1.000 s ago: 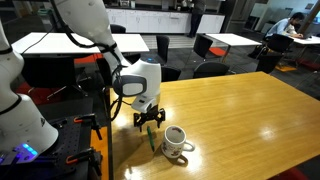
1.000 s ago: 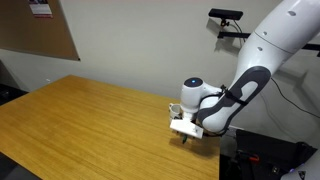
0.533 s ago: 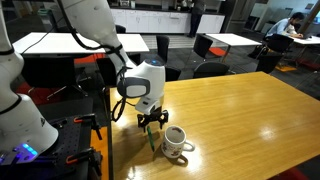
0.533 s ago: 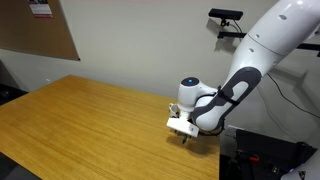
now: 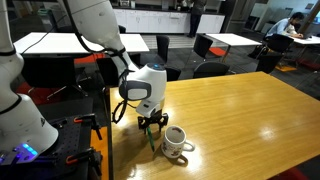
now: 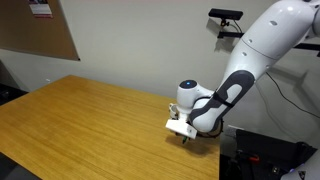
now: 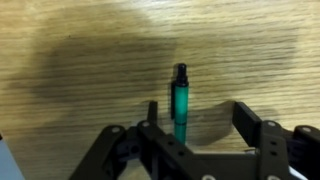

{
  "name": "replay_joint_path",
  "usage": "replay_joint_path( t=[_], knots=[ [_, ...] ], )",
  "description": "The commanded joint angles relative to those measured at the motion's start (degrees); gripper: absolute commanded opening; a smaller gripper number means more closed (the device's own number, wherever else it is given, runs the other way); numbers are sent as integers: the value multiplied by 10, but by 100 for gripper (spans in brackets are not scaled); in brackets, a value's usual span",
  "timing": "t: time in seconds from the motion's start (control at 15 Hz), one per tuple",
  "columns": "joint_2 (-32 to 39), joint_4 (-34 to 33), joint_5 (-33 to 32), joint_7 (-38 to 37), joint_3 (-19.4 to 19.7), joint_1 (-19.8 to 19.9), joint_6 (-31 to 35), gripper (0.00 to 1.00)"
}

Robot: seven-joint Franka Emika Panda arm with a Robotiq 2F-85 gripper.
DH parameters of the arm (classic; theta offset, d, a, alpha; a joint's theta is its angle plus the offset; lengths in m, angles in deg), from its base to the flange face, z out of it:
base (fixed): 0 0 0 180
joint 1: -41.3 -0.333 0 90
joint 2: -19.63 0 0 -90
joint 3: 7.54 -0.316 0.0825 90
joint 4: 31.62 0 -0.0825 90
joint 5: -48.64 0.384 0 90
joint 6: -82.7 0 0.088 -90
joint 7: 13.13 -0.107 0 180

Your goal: Put the pen into the mug.

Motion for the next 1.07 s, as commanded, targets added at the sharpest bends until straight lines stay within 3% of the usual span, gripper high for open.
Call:
replay_joint_path(
  t=[0.0, 0.2, 0.33, 0.47, 0.67, 1.0],
  knots=[
    [9, -9, 27, 28, 10, -9, 1, 71],
    [11, -10, 37, 36, 11, -9, 0, 57],
    [10, -13, 40, 36, 12, -9, 0, 33],
    [10, -14, 40, 35, 13, -10, 0, 26],
    [8, -14, 38, 33, 15, -12, -2, 2],
    [-4, -7, 25, 16, 29, -31, -11, 3]
  ],
)
